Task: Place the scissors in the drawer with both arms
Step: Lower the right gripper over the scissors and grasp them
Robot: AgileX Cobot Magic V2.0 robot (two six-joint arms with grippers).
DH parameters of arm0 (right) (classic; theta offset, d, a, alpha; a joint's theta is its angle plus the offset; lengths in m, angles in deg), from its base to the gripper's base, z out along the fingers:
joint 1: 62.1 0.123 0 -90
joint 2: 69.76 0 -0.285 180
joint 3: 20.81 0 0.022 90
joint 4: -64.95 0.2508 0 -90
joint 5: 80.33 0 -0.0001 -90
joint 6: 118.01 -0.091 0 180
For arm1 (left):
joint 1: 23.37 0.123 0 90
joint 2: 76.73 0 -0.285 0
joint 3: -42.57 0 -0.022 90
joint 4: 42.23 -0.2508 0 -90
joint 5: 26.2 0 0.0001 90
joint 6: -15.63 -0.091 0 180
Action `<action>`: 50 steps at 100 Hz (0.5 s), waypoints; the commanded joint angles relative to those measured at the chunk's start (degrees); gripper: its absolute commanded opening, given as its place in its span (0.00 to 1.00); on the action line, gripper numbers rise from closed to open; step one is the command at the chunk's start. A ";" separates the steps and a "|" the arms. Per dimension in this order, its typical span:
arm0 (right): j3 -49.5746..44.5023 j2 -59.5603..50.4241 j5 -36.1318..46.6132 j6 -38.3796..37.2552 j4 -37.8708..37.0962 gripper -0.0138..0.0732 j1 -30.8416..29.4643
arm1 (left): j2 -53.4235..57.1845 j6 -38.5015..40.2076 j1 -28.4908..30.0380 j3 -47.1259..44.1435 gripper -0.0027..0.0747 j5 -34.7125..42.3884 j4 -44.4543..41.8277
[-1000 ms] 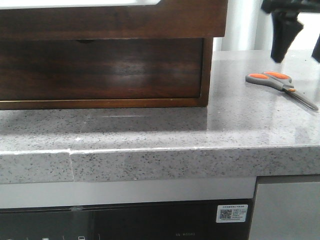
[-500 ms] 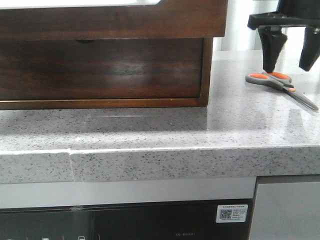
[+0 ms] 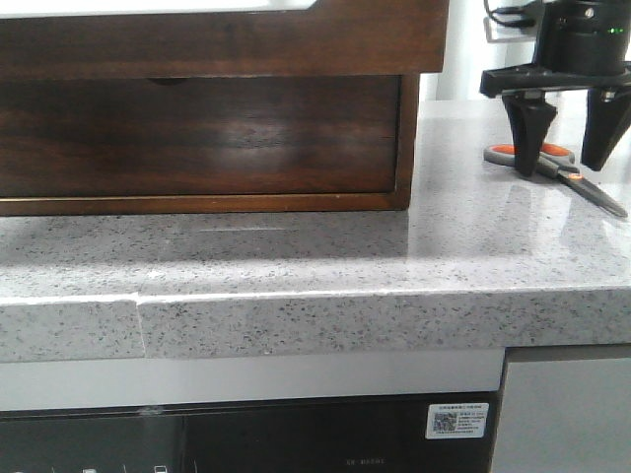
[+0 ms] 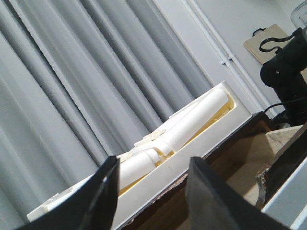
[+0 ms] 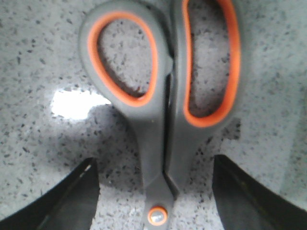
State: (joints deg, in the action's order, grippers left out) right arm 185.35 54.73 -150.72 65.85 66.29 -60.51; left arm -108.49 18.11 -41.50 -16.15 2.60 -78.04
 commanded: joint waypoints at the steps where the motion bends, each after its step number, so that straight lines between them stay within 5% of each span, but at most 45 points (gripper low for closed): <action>1: 1.74 -3.16 -1.85 0.62 -0.79 0.62 -0.10 | -0.21 0.85 -0.45 1.56 0.39 2.92 2.00; 50: 1.74 -1.67 -2.20 0.62 -0.79 0.60 -0.10 | -0.21 0.85 -0.45 1.56 0.39 2.92 2.00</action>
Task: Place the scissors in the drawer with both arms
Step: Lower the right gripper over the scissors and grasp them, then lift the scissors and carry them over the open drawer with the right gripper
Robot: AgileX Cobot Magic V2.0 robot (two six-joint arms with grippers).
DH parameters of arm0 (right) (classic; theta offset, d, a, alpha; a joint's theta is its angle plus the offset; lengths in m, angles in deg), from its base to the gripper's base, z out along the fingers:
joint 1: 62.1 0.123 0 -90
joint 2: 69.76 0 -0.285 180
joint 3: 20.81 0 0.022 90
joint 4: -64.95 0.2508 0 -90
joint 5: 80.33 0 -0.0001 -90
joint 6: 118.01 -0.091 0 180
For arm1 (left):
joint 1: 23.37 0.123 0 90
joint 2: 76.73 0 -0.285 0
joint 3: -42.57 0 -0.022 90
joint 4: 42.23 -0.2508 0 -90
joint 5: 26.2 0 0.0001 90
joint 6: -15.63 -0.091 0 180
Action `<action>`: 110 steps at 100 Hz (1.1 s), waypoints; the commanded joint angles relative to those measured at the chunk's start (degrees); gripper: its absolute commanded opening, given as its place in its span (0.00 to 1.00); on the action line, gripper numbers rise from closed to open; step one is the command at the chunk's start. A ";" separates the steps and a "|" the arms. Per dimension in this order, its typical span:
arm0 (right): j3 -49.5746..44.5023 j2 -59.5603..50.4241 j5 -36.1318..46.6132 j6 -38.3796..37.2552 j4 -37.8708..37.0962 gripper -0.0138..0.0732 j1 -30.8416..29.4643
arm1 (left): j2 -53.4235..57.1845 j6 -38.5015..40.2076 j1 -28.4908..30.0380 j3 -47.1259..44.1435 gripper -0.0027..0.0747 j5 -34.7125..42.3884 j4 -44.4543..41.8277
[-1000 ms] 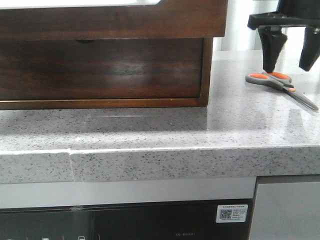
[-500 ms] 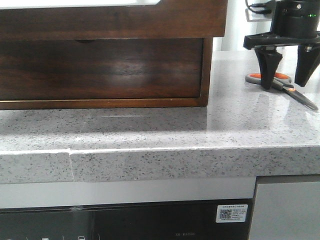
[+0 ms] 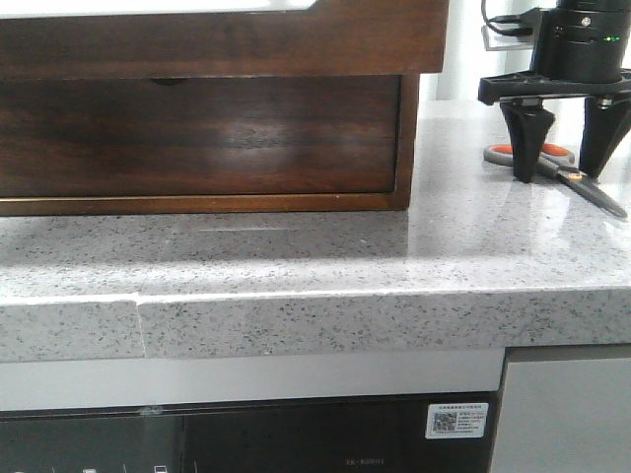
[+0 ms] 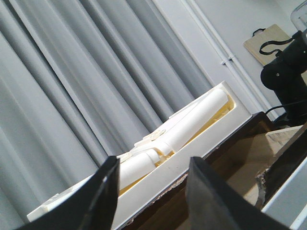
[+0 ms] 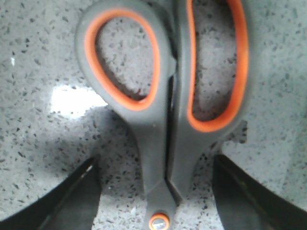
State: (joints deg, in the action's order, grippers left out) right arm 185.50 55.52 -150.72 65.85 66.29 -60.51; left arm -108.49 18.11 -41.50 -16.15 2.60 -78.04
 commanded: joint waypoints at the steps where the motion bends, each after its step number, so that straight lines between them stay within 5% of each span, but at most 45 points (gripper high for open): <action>1: 1.59 -2.45 -2.20 0.62 -0.79 0.59 -0.10 | -0.21 0.85 -0.45 1.56 0.39 2.92 2.00; 24: 1.59 -2.45 -2.75 0.62 -0.79 0.16 -0.10 | -0.21 0.85 -0.45 1.56 0.39 2.92 2.00; 38: 1.59 -2.45 -2.41 0.62 -0.79 0.02 -0.10 | -0.21 0.85 -0.45 1.56 0.39 2.92 2.00; 95: 5.87 -19.51 4.53 1.15 -0.68 0.02 0.01 | -0.21 0.85 -0.45 1.56 0.39 2.84 2.00; 110: 11.66 -25.89 7.03 5.40 5.50 0.02 0.11 | -0.21 0.85 -0.45 1.56 0.39 2.84 2.00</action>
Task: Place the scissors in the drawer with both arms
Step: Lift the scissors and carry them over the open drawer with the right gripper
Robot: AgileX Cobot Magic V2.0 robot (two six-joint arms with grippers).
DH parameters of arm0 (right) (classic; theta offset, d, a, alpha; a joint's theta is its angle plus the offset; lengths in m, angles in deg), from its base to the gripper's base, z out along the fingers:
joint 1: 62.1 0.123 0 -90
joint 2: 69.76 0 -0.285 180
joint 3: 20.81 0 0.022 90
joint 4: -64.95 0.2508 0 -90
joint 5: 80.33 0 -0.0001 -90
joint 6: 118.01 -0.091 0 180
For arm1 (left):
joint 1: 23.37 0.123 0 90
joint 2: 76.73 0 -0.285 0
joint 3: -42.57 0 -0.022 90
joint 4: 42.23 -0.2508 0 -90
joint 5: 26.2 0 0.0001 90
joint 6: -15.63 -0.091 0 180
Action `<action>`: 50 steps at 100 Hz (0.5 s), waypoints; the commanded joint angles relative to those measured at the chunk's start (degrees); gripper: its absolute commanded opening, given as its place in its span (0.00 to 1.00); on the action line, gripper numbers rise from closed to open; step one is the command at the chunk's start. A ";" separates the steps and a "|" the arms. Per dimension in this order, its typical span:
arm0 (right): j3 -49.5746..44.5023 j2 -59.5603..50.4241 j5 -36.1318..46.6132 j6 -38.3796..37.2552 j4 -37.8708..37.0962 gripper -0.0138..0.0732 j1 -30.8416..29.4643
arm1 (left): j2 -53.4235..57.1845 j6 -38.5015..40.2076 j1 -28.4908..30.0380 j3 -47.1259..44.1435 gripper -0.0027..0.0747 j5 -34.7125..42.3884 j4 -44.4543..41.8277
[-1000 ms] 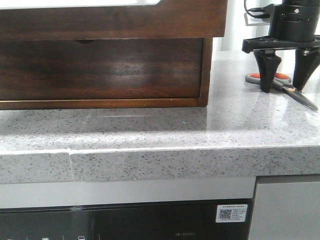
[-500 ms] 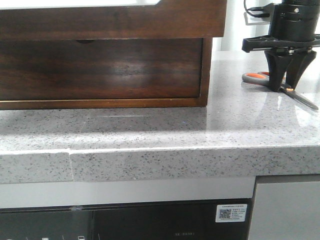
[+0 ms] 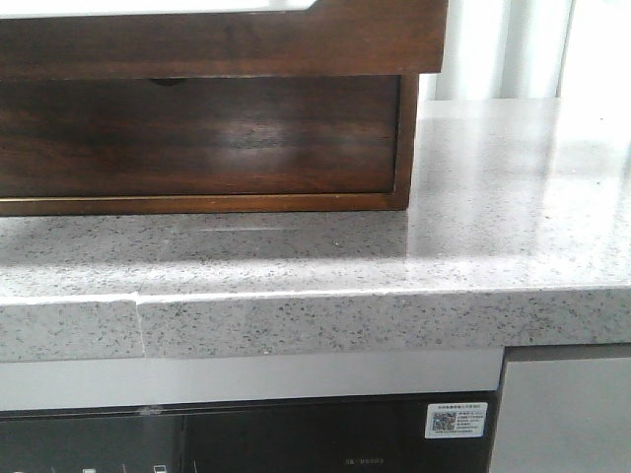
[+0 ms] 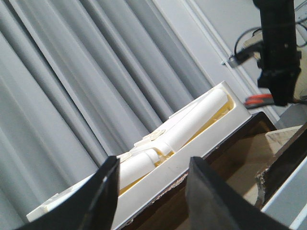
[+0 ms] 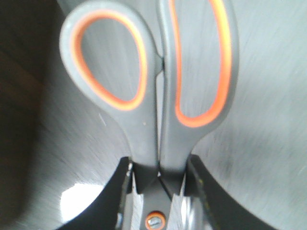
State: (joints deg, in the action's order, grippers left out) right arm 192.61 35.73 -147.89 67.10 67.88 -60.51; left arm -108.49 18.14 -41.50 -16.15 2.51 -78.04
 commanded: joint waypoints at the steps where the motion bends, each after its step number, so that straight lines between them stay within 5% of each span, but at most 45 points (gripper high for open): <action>1: 4.84 -6.35 4.19 5.53 5.24 0.02 0.22 | -0.21 0.81 -0.45 1.56 0.39 2.93 2.00; 22: 12.86 -9.98 3.20 22.50 22.18 0.02 4.63 | -0.21 0.81 -0.45 1.56 0.39 2.93 2.00; 50: 15.32 -9.19 0.18 38.11 23.48 0.02 18.05 | -0.21 0.81 -0.45 1.56 0.39 2.93 2.00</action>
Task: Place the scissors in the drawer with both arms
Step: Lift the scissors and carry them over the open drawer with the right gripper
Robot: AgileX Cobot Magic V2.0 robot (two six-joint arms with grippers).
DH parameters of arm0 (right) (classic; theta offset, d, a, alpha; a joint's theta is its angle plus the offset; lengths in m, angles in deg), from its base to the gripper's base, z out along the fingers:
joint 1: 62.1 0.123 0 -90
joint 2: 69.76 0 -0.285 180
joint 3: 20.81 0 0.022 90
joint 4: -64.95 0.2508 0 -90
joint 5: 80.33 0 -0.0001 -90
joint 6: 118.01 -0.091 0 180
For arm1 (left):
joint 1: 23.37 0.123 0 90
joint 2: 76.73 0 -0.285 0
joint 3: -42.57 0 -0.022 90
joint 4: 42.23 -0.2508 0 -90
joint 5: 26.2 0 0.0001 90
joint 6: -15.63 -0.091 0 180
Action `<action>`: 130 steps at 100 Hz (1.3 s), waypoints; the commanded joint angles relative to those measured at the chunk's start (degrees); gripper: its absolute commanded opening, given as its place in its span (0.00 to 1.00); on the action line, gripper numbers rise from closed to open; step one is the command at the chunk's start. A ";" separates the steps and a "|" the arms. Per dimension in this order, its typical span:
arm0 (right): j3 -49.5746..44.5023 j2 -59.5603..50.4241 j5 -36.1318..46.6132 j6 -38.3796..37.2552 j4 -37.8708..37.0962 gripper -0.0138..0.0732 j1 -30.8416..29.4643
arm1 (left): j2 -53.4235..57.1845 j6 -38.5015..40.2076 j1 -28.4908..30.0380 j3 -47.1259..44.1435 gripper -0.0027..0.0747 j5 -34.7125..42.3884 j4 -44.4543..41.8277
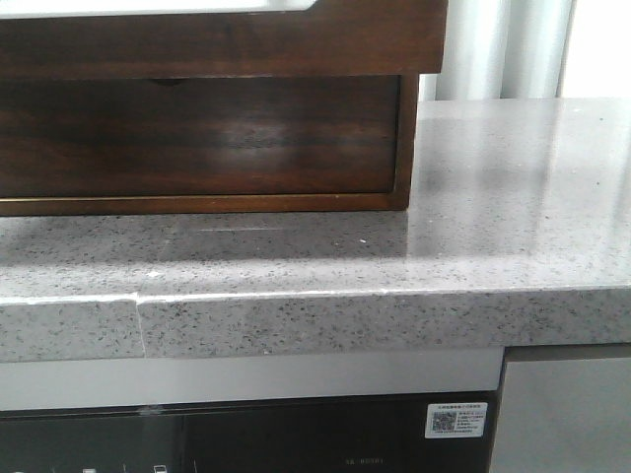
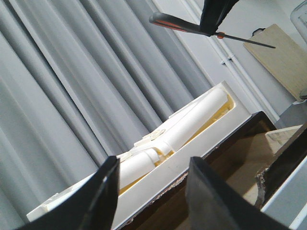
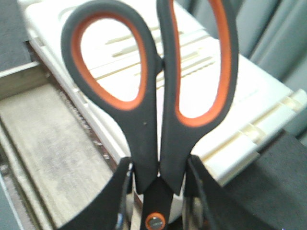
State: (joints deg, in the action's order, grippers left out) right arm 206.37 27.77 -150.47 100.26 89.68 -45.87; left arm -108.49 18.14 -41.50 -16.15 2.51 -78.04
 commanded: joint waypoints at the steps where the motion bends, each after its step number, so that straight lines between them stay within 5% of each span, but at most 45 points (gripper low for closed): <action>1: 1.56 -1.05 2.76 5.10 1.68 0.02 3.70 | -0.21 0.81 -0.45 1.56 0.39 2.93 2.00; 41: 1.56 6.42 0.77 13.77 1.68 0.02 13.11 | -0.21 0.81 -0.45 1.56 0.39 2.93 2.00; 130: -0.39 15.30 -4.11 16.26 1.68 0.02 13.81 | -0.21 0.81 -0.45 1.56 0.39 2.93 2.00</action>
State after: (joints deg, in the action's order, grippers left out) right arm 205.65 45.51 -152.27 116.35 89.59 -32.03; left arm -108.49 18.14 -41.50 -16.15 2.49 -78.04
